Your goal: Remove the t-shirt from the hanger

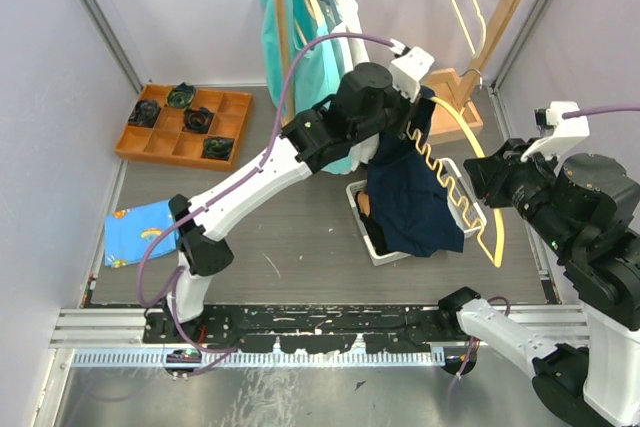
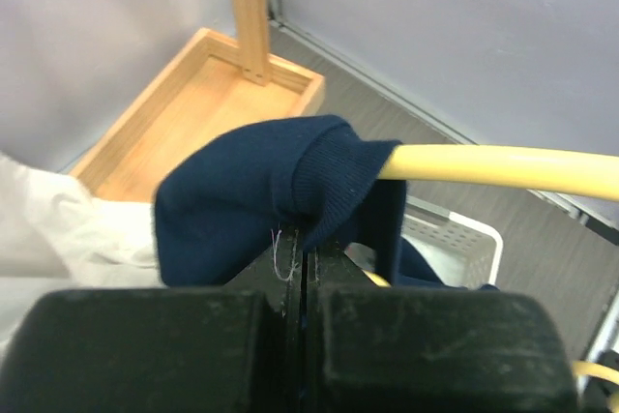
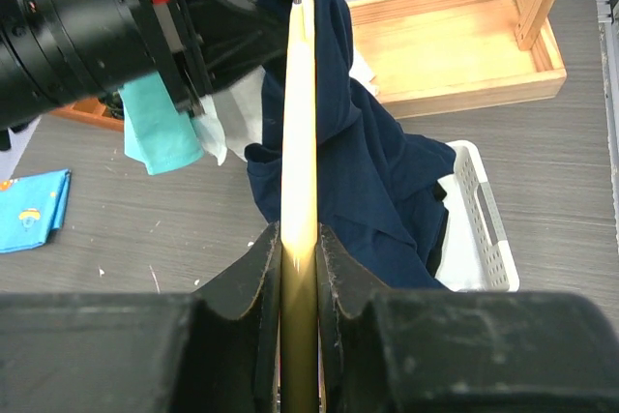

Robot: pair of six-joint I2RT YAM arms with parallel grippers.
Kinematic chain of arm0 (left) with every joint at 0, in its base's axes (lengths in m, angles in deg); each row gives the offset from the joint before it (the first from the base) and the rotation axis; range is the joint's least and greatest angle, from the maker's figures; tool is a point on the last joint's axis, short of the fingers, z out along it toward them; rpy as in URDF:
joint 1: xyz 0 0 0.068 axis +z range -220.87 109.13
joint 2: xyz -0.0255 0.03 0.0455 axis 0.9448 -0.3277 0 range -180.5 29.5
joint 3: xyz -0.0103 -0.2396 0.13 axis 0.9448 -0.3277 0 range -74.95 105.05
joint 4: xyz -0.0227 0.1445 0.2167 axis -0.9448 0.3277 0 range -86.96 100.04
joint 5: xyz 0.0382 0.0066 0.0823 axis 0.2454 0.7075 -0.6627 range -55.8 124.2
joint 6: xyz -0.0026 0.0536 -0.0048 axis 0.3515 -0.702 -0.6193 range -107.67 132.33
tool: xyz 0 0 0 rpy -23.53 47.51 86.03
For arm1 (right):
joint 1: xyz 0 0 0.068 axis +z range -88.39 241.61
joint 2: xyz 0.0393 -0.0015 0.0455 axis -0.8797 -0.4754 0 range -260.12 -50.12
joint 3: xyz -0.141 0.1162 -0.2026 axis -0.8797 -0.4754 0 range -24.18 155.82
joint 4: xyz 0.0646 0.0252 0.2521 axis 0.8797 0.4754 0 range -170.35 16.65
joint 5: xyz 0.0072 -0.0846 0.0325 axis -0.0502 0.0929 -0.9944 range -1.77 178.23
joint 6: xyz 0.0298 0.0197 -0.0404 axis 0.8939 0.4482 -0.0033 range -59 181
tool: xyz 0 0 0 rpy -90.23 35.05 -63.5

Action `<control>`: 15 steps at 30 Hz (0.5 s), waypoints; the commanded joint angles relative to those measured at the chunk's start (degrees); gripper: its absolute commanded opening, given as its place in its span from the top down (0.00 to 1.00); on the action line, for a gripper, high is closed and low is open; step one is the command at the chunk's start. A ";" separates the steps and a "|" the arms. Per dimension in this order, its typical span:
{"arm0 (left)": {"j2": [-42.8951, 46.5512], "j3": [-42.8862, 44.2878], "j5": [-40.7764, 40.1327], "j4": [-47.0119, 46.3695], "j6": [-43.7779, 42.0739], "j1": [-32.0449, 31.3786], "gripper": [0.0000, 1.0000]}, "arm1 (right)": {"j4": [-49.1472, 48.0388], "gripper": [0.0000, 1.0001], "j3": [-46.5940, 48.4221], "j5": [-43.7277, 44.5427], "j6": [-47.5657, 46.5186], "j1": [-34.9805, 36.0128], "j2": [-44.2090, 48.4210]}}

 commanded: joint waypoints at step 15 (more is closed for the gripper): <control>-7.04 13.02 -13.73 4.99 2.57 6.29 1.00 | -8.25 0.99 3.01 -2.05 -1.82 -0.05 5.94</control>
